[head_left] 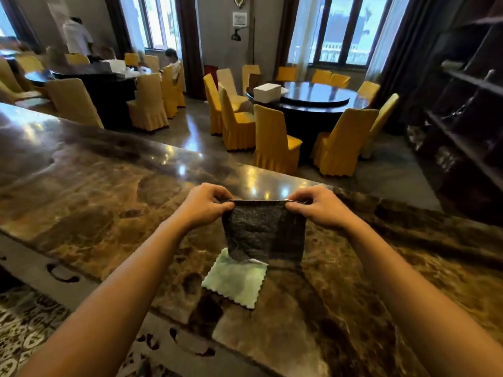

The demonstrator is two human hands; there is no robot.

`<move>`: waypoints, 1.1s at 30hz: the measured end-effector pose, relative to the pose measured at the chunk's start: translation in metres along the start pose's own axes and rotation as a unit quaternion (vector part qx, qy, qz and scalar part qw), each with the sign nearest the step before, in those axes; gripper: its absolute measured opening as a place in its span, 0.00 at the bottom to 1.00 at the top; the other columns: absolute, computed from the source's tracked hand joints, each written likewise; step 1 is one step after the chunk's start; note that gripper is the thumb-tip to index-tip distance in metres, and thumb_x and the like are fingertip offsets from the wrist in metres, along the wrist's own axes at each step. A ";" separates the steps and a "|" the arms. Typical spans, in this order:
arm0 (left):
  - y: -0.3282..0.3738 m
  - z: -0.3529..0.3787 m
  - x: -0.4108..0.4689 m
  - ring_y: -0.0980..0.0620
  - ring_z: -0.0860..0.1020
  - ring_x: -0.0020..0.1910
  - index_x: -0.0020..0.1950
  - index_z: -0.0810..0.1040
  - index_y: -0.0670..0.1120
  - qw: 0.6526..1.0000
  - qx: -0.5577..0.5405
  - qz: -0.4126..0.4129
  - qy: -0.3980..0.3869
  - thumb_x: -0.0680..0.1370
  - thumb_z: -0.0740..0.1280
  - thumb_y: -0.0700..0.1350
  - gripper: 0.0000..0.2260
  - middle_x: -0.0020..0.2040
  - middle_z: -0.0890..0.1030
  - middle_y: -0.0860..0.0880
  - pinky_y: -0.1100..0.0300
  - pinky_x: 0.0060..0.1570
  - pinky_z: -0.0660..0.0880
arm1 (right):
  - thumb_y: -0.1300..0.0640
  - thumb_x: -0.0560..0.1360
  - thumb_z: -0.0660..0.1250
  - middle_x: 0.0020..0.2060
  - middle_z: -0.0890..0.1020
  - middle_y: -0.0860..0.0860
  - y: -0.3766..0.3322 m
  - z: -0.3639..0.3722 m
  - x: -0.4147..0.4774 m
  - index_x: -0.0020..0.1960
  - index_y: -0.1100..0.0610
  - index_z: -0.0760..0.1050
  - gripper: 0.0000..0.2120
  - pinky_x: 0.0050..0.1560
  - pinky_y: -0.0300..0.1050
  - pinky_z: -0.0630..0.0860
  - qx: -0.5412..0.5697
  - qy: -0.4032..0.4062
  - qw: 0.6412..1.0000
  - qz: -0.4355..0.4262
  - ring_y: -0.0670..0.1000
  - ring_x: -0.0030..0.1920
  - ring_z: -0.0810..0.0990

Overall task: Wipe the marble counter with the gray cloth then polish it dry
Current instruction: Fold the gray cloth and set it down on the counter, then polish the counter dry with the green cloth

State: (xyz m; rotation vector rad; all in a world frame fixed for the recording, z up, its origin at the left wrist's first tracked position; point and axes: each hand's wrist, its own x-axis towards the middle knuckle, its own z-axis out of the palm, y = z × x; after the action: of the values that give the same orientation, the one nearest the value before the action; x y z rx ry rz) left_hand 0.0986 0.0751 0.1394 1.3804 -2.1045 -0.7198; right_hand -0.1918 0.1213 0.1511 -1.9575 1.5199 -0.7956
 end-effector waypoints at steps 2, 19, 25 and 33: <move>-0.010 0.000 0.043 0.63 0.79 0.41 0.48 0.84 0.54 1.000 0.021 -0.002 -0.015 0.78 0.73 0.44 0.05 0.41 0.82 0.59 0.65 0.45 0.75 | 0.57 0.78 0.73 0.44 0.85 0.42 0.013 -0.004 0.035 0.48 0.45 0.82 0.07 0.47 0.38 0.78 -0.007 0.006 1.000 0.016 0.42 0.46 0.83; -0.141 0.065 0.106 0.48 0.76 0.62 0.64 0.82 0.54 0.942 0.255 0.051 -0.214 0.80 0.68 0.47 0.13 0.62 0.78 0.49 0.50 0.60 0.76 | 0.57 0.80 0.69 0.56 0.85 0.51 0.098 0.114 0.066 0.60 0.53 0.85 0.11 0.60 0.43 0.75 -0.186 -0.096 0.971 0.116 0.53 0.57 0.82; -0.149 0.061 0.077 0.45 0.74 0.66 0.68 0.79 0.51 0.949 0.250 0.079 -0.176 0.79 0.68 0.47 0.17 0.68 0.77 0.48 0.46 0.62 0.76 | 0.51 0.80 0.66 0.59 0.83 0.52 0.051 0.186 0.018 0.62 0.55 0.82 0.14 0.62 0.53 0.75 -0.199 0.112 0.963 0.145 0.56 0.59 0.80; -0.156 0.061 0.029 0.46 0.77 0.64 0.67 0.80 0.50 0.965 0.190 0.127 -0.129 0.80 0.67 0.48 0.16 0.67 0.79 0.48 0.48 0.61 0.76 | 0.36 0.84 0.45 0.83 0.51 0.59 0.011 0.276 0.009 0.84 0.55 0.52 0.35 0.73 0.66 0.26 -0.266 0.074 0.921 0.275 0.59 0.83 0.44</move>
State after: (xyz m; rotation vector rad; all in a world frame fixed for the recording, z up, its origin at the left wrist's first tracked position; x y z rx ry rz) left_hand 0.1497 0.0040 -0.0062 1.2139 -2.6753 -0.4222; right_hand 0.0032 0.1247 -0.0446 -1.6703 2.4224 -0.3032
